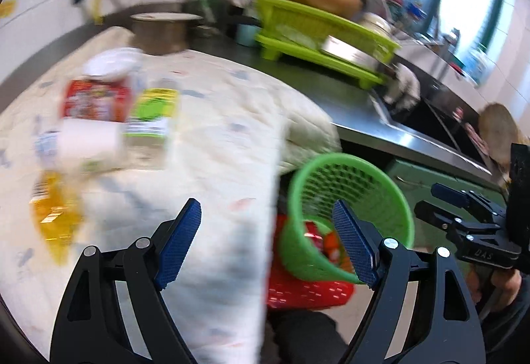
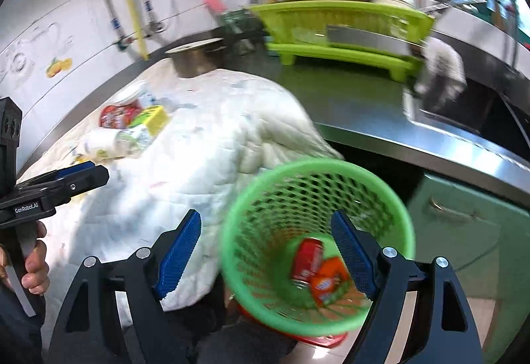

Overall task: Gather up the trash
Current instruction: 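Grasp the yellow snack bag with the left gripper while the right grasps the lemon juice bottle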

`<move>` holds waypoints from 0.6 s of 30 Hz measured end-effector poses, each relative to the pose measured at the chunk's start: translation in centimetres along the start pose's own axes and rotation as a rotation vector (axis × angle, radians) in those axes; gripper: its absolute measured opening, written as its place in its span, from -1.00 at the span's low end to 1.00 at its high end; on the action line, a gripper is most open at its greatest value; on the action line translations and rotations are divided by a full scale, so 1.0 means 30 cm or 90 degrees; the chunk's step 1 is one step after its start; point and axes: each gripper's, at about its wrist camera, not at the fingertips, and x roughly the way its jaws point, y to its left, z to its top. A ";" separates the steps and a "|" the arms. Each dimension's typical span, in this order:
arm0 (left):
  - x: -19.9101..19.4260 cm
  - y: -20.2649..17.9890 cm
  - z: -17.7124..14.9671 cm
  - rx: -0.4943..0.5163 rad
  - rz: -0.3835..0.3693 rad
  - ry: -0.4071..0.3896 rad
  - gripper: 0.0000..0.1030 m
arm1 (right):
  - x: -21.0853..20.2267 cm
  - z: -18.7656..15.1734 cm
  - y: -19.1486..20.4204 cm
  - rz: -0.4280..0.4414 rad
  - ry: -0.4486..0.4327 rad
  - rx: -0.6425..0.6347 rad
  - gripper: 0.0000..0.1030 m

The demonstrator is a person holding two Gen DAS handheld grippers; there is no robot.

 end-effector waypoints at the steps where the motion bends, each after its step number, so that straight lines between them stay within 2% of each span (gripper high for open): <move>1: -0.016 0.033 0.003 -0.006 0.012 -0.006 0.57 | 0.014 0.014 0.030 0.007 0.002 -0.007 0.51; 6: -0.107 0.223 0.009 -0.052 0.091 -0.035 0.57 | 0.077 0.076 0.157 0.044 0.011 -0.032 0.51; 11: -0.157 0.423 0.013 -0.125 0.147 -0.044 0.57 | 0.137 0.137 0.272 0.083 0.019 -0.046 0.51; 15: -0.144 0.568 -0.005 -0.208 0.134 -0.033 0.57 | 0.184 0.178 0.346 0.101 0.029 -0.058 0.51; 18: -0.118 0.625 -0.025 -0.232 0.128 -0.021 0.53 | 0.216 0.208 0.395 0.107 0.035 -0.067 0.51</move>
